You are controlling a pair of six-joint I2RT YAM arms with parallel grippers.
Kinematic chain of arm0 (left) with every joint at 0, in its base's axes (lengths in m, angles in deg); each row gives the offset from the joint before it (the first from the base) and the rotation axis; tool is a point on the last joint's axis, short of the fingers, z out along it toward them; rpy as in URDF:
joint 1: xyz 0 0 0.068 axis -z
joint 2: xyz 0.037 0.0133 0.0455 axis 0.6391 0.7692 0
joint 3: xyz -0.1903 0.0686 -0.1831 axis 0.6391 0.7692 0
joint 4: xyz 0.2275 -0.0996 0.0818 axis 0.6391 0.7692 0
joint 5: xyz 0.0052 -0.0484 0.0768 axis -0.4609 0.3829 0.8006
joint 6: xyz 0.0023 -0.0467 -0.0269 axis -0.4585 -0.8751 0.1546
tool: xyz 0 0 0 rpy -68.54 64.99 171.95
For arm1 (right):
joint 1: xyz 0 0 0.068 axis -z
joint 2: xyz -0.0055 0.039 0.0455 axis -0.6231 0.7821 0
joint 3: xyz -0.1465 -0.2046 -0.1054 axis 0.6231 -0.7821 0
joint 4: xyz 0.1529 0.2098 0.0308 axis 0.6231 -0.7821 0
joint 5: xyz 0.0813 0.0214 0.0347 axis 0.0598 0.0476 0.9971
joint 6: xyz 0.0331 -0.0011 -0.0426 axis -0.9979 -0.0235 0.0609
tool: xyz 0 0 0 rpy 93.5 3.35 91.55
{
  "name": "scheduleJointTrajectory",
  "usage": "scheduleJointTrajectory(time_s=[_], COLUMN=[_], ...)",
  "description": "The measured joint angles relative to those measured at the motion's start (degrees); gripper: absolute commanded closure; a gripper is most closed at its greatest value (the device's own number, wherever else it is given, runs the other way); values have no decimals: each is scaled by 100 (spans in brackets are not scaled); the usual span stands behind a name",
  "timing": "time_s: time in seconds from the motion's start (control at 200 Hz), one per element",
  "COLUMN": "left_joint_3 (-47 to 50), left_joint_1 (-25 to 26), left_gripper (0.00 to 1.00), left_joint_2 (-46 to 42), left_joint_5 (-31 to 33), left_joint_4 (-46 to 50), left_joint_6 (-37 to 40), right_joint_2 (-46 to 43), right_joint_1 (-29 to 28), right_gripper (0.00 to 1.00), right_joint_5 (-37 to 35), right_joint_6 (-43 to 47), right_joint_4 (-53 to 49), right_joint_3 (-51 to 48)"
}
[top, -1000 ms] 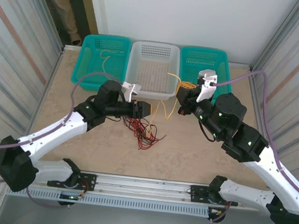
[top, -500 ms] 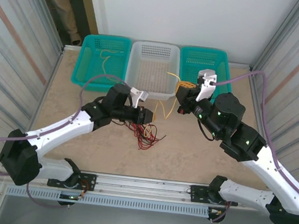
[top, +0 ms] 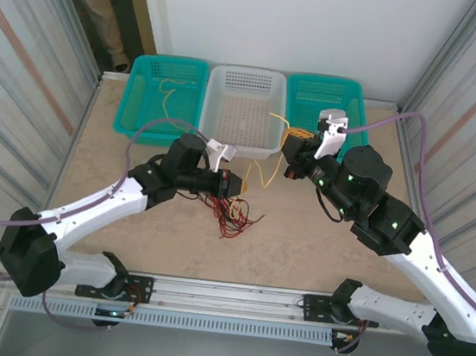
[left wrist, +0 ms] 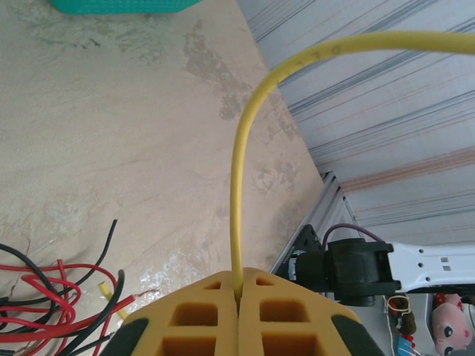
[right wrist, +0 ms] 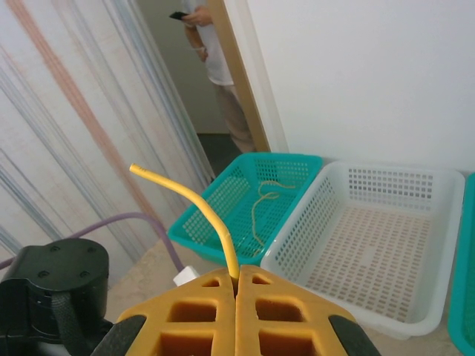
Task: Untangle the cables
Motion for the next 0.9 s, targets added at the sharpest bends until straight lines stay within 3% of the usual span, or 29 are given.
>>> scheduleJointTrajectory(time_s=[0.075,0.2,0.361,0.506,0.712,0.902], left_joint_3=[61,83,83,-66,-411,-1231], left_joint_1=[2,-17,-363,-647,-745,-1904], left_gripper=[100,100,100,100,100,100], left_joint_2=[-90,-229,-424,-540,-568,-680], left_joint_5=[-92,-284,-789,-1043,-1340,-841], left_joint_4=[-107,-260,-767,-1019,-1209,-155], left_joint_6=[-55,-179,-699,-1034,-1342,-1158], right_joint_2=[0,4,98,22,332,944], right_joint_1=[9,120,553,826,767,507], right_gripper=[99,57,29,27,30,30], right_joint_5=[0,-55,-133,37,730,863], right_joint_6=[-4,-122,-490,-1091,-2096,-2562], right_joint_4=[-2,-20,-306,-269,-87,-120], right_joint_3=[0,0,-33,-857,-2391,-2529])
